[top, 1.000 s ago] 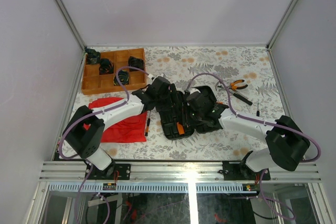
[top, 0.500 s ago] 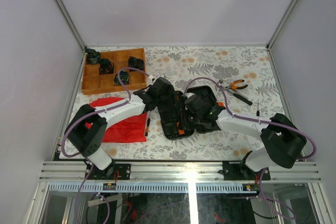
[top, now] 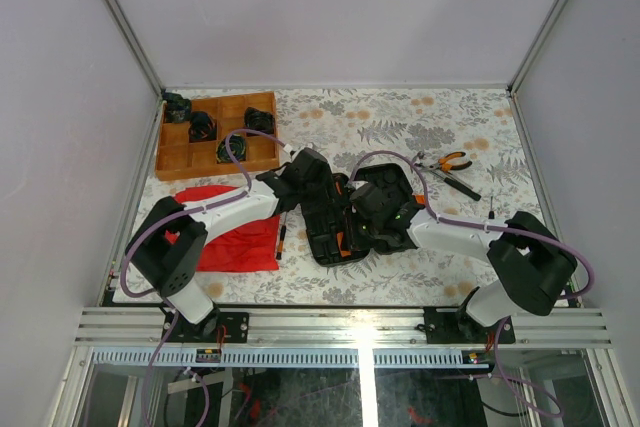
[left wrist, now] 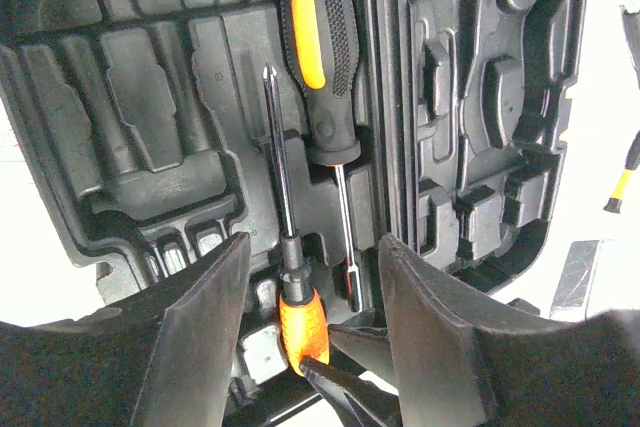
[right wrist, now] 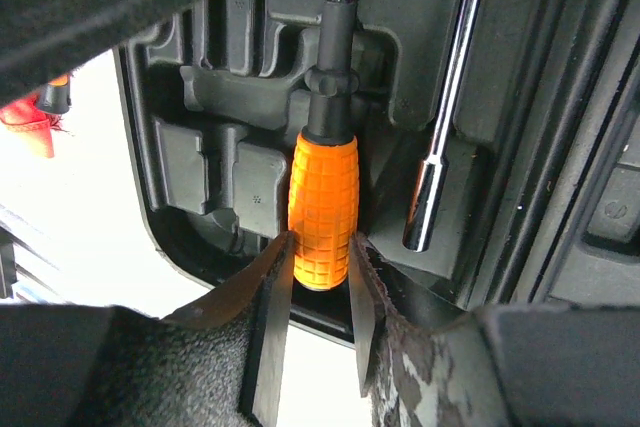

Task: Sort the tools into containers
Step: Adjust the screwdriver in the storage box.

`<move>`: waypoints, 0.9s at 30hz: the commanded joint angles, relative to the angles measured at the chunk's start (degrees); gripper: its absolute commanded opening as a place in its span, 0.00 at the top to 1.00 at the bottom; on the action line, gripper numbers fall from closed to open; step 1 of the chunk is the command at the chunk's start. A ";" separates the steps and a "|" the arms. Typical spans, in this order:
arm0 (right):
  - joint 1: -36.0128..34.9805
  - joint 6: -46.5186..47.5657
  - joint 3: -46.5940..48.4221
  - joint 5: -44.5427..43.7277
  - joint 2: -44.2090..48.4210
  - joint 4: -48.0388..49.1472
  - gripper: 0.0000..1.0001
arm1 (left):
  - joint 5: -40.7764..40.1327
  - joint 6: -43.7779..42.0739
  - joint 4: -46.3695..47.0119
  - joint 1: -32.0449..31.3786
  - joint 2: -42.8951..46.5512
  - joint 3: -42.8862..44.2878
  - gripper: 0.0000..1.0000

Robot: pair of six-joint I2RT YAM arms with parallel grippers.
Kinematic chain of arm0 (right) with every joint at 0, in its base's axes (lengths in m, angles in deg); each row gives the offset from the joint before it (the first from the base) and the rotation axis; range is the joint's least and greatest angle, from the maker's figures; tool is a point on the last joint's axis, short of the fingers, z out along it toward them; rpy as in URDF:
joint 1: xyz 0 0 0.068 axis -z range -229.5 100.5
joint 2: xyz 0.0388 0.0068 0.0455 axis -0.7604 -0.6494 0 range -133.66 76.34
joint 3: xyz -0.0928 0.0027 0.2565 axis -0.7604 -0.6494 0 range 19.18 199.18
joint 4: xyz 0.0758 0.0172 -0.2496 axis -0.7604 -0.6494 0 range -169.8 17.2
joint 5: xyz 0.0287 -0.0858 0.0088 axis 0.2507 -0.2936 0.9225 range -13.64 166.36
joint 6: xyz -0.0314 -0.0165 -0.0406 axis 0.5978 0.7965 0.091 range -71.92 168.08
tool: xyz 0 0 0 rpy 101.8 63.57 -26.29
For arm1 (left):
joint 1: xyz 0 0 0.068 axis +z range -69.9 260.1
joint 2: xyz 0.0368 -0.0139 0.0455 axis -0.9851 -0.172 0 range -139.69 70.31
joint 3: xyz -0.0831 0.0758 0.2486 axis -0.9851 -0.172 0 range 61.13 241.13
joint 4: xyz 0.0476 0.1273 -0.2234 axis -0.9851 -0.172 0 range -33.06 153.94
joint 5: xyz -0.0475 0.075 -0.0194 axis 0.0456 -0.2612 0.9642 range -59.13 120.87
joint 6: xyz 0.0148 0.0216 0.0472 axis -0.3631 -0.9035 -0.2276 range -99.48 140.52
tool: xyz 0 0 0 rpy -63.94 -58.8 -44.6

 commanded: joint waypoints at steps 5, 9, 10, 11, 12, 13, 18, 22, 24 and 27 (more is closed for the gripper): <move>-0.40 1.62 1.85 -1.94 3.55 -5.43 0.59 | -1.67 0.26 1.28 -0.23 -0.04 1.19 0.47; -0.41 1.85 2.92 -2.01 5.65 -4.75 0.53 | -2.11 0.21 0.90 -0.24 0.34 1.23 0.47; -0.42 1.86 3.35 -2.62 5.65 -4.69 0.53 | -2.06 0.29 0.90 -0.24 0.44 1.24 0.47; -0.36 1.86 3.65 -3.27 5.39 -4.69 0.53 | -2.04 0.30 0.90 -0.23 0.42 1.20 0.47; -0.37 1.97 4.40 -3.94 4.98 -4.88 0.53 | -2.10 0.31 0.90 -0.23 0.53 1.18 0.47; -0.41 2.06 5.01 -4.61 4.47 -5.08 0.53 | -2.08 0.38 0.88 -0.29 0.61 1.11 0.47; -0.30 2.50 7.77 -5.89 1.14 -5.49 0.57 | -2.10 0.56 0.81 -0.22 0.70 1.07 0.47; -0.28 2.63 8.61 -6.28 -0.03 -5.65 0.61 | -2.26 0.49 0.65 -0.25 0.87 1.07 0.47; -0.29 2.65 8.67 -6.29 -0.45 -5.72 0.62 | -2.30 0.40 0.56 -0.23 0.85 1.18 0.47; -0.31 2.81 8.49 -5.65 -1.28 -5.37 0.63 | -2.30 0.39 0.38 -0.29 0.61 1.27 0.47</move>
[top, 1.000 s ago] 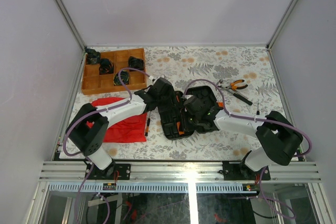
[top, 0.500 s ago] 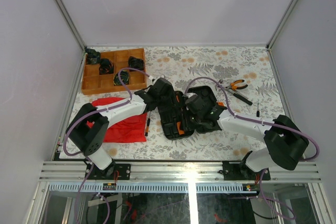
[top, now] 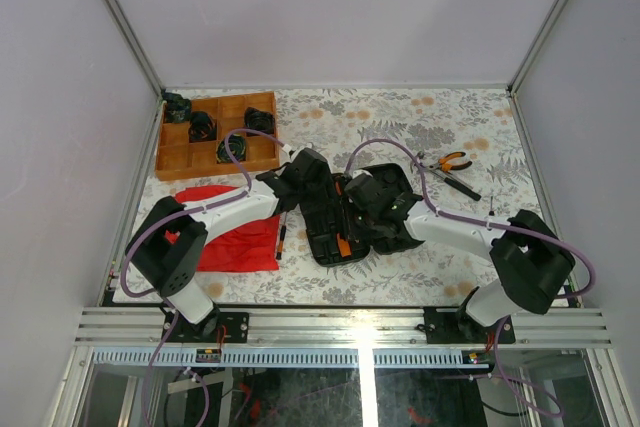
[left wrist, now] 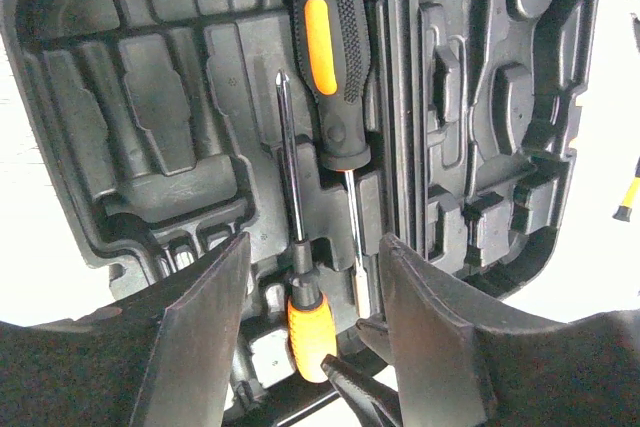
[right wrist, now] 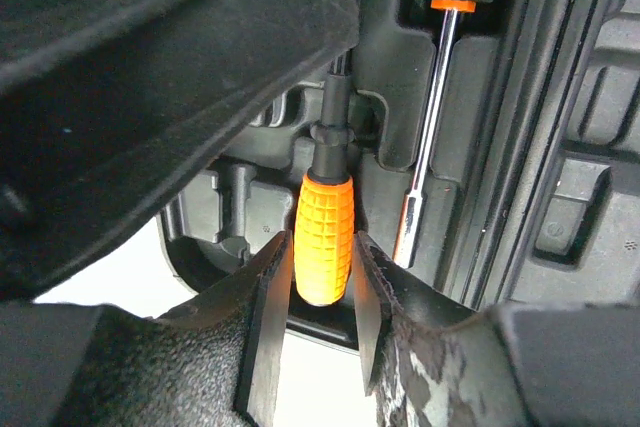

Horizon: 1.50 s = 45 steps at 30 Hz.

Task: Sort the tools into containers
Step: Adjust the screwdriver in the storage box.

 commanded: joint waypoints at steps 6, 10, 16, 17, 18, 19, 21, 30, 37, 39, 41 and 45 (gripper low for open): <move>-0.27 1.18 0.99 1.23 -2.45 1.48 0.66 | -1.11 0.46 0.85 -0.23 0.27 1.14 0.47; -0.26 1.18 0.19 1.42 -3.08 1.48 0.68 | -1.24 0.29 0.92 -0.26 0.36 1.04 0.47; -0.25 1.33 -0.49 1.28 -4.25 0.35 0.75 | -1.40 0.37 1.03 -0.23 0.26 0.97 0.45; -0.27 1.48 -0.61 1.31 -4.37 0.10 0.76 | -1.35 0.31 1.03 -0.27 0.28 1.00 0.45; -0.33 1.57 -0.76 1.22 -4.56 -0.11 0.77 | -1.33 0.28 1.03 -0.23 0.26 1.00 0.44; -0.32 1.64 -0.91 1.14 -4.67 -0.35 0.79 | -1.34 0.24 1.03 -0.23 0.21 0.96 0.44; -0.33 1.94 -0.89 0.88 -4.93 -0.88 0.81 | -1.29 0.23 1.10 -0.22 0.28 0.94 0.44; -0.28 3.36 -1.41 2.41 -5.46 -1.17 0.96 | -1.04 0.10 1.41 -0.27 -0.04 0.92 0.42; -0.29 3.89 -1.72 1.93 -5.72 -1.50 1.00 | -2.18 0.35 0.14 -0.24 -0.86 1.82 0.43; -0.29 3.96 -1.76 1.53 -5.87 -1.77 1.00 | -2.97 0.56 -1.28 -0.24 -1.54 2.70 0.46; -0.32 4.01 -1.89 1.42 -5.98 -1.81 1.00 | -3.34 0.70 -2.21 -0.24 -2.30 3.47 0.50; -0.32 3.95 -2.36 1.27 -6.18 -1.41 1.00 | -3.74 0.84 -2.48 -0.45 -2.98 4.04 0.60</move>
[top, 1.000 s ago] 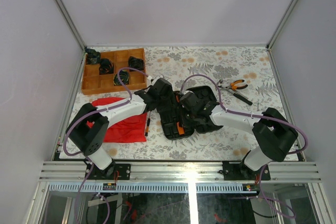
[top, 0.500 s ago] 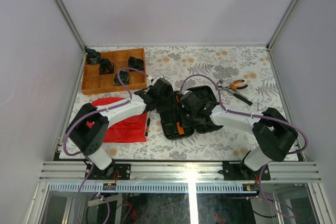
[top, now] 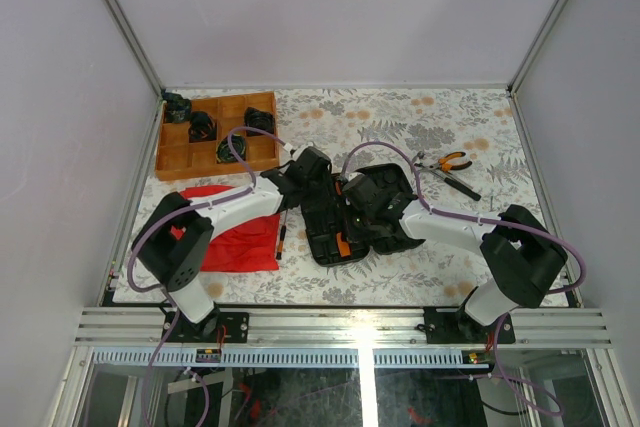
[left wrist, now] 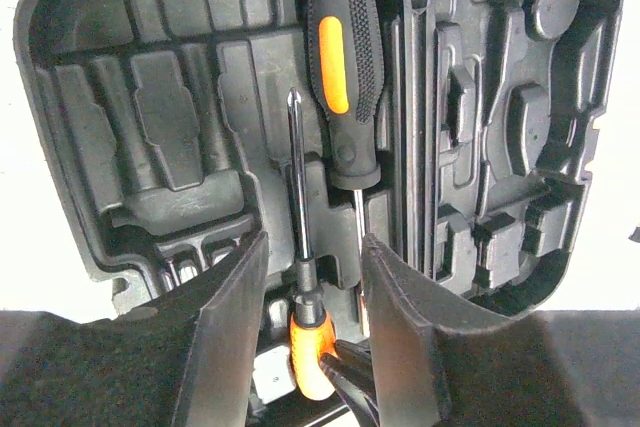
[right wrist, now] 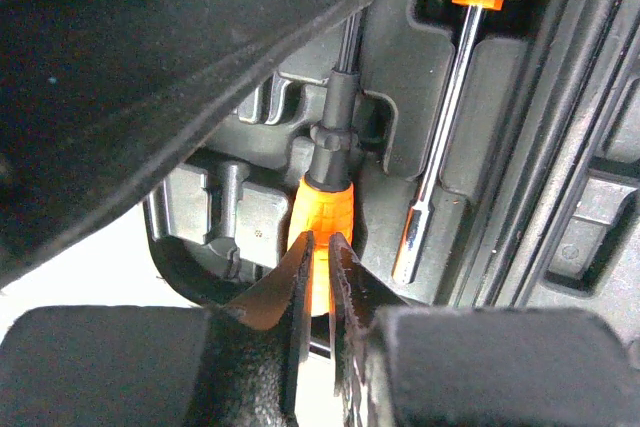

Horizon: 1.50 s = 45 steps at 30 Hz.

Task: Sort the tools into containers
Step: Adjust the screwdriver in the storage box.

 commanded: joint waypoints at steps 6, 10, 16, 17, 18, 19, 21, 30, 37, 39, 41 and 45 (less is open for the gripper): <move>-0.46 1.83 -3.12 -0.74 -3.27 -1.94 1.00 | -2.82 1.15 -1.13 -0.36 -2.48 3.08 0.80; -0.41 1.88 -3.46 -0.61 -3.28 -1.67 1.00 | -4.52 1.19 -1.79 -0.43 -4.49 4.72 0.92; -0.46 2.14 -3.67 -0.40 -3.39 -1.35 1.00 | -6.09 0.86 -2.13 -0.36 -7.32 7.08 0.97; -0.47 2.14 -3.68 -0.39 -3.45 -1.39 1.00 | -6.41 0.77 -2.29 -0.34 -7.68 7.55 0.97; -0.41 2.13 -3.68 -0.35 -3.41 -1.36 1.00 | -6.79 0.68 -2.62 -0.32 -8.03 8.00 0.97; -0.45 2.15 -3.74 -0.30 -3.40 -1.35 1.00 | -7.25 0.64 -3.01 -0.31 -8.32 8.40 0.97; -0.44 2.09 -3.85 -0.25 -3.32 -1.26 1.00 | -7.95 0.48 -3.66 -0.20 -8.87 9.00 0.97; -0.46 1.84 -3.91 -1.17 -2.35 -1.06 0.98 | -7.99 0.07 -3.26 0.19 -8.02 7.54 0.99; -0.44 2.14 -1.83 -2.76 4.45 0.02 0.80 | -5.73 -3.74 1.38 0.30 0.72 4.28 0.96; -0.41 2.25 -0.65 -3.52 5.35 0.02 0.76 | -5.20 -4.93 1.82 0.54 3.56 3.93 0.92; -0.42 2.28 0.53 -4.17 5.47 -0.07 0.73 | -4.92 -5.76 1.77 1.09 6.28 3.33 0.86; -0.44 2.34 3.48 -4.85 3.41 -0.61 0.69 | -4.13 -6.68 1.90 3.24 11.61 -0.21 0.76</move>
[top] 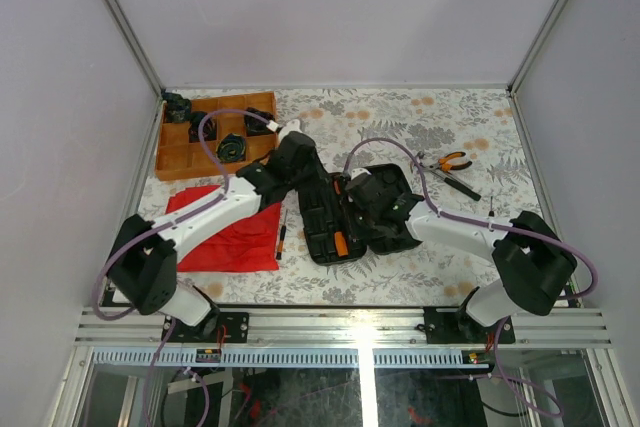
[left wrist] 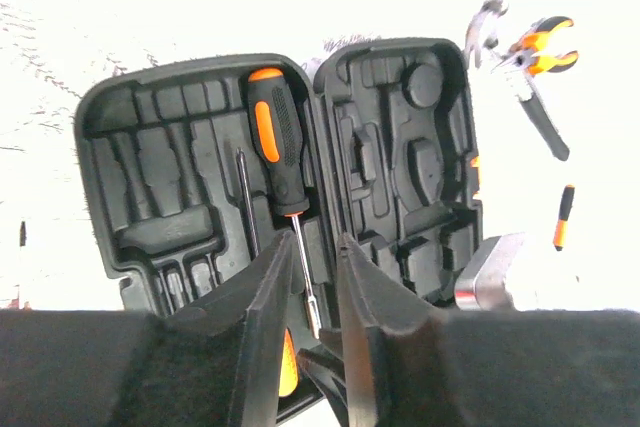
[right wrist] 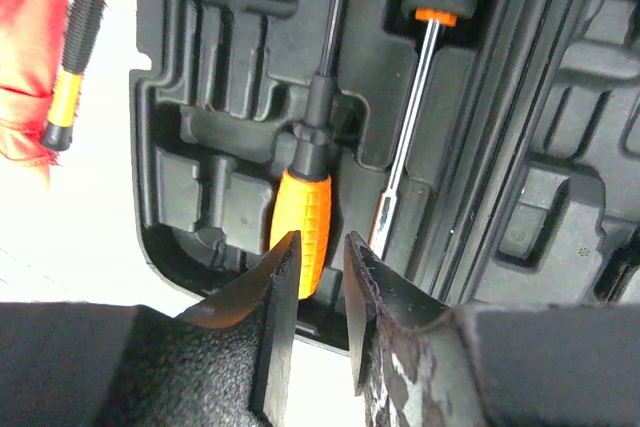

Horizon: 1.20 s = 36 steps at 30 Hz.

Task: Sort the tools into containers
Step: Adjust the screwdriver in the storage box.

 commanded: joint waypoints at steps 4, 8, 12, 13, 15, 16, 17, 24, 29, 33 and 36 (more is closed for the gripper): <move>-0.36 1.05 7.84 -2.62 -3.39 -1.62 0.69 | 1.14 -2.81 2.57 4.68 8.22 -8.51 0.75; -0.34 1.58 10.96 -2.28 -6.50 -2.16 0.70 | 2.58 -2.75 3.83 6.22 10.99 -14.21 0.75; -0.35 1.67 13.67 -3.13 -10.01 -4.05 0.73 | 3.57 -2.84 4.81 6.52 12.04 -17.58 0.75; -0.30 1.62 14.04 -3.34 -10.67 -4.45 0.74 | 3.77 -2.84 4.96 6.53 12.25 -18.11 0.75; -0.30 1.54 14.41 -3.45 -11.30 -5.00 0.75 | 4.03 -2.84 5.23 6.64 12.33 -18.88 0.76; -0.30 1.33 14.34 -3.49 -11.41 -5.12 0.76 | 4.18 -2.84 5.27 6.65 12.43 -19.15 0.76; -0.30 1.32 14.25 -3.44 -11.49 -5.17 0.76 | 4.25 -2.77 5.40 6.74 12.49 -19.36 0.76; -0.34 1.38 14.35 -2.77 -12.61 -5.50 0.79 | 4.94 -2.58 5.98 6.81 11.85 -19.77 0.76; -0.37 1.48 14.90 -2.54 -14.35 -6.17 0.81 | 5.13 -2.40 5.98 6.88 11.83 -20.27 0.77; -0.31 1.66 15.80 -2.46 -16.24 -7.59 0.83 | 5.17 -2.07 5.81 6.87 12.08 -21.22 0.77; -0.33 2.09 17.02 -2.13 -17.98 -9.62 0.86 | 5.07 -1.88 5.82 6.90 12.29 -22.11 0.77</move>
